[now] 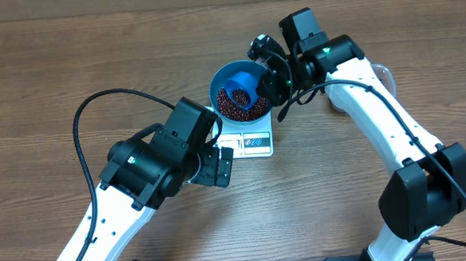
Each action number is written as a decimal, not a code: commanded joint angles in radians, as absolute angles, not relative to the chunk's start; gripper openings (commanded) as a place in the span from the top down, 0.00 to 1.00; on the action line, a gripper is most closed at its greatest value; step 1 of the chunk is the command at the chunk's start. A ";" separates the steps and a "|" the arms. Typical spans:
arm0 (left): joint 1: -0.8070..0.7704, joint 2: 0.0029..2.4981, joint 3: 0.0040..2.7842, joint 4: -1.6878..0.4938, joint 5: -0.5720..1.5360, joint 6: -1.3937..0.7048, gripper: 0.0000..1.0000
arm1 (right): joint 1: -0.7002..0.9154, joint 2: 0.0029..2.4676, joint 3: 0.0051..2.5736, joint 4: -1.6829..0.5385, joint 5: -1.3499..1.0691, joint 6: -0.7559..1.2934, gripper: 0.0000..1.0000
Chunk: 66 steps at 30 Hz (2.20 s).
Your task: Scoop item into bowl and weigh 150g on scale
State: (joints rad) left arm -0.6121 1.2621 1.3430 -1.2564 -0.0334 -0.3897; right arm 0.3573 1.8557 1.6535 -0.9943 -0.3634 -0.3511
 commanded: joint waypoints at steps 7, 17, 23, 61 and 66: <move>-0.616 1.256 1.343 -1.256 -0.032 -0.397 0.01 | 0.291 1.817 1.698 -0.957 -0.447 -0.307 0.96; -0.616 1.256 1.343 -1.256 -0.032 -0.397 0.00 | 0.295 1.716 1.697 -0.962 -0.376 -0.372 0.96; -0.616 1.256 1.343 -1.256 -0.032 -0.397 0.00 | 0.319 1.692 1.697 -0.997 -0.375 -0.538 0.96; -0.616 1.256 1.343 -1.256 -0.033 -0.397 0.00 | 0.320 1.692 1.697 -1.081 -0.435 -0.831 0.96; -0.616 1.256 1.343 -1.256 -0.032 -0.397 0.00 | 0.319 1.692 1.697 -1.064 -0.447 -0.838 0.96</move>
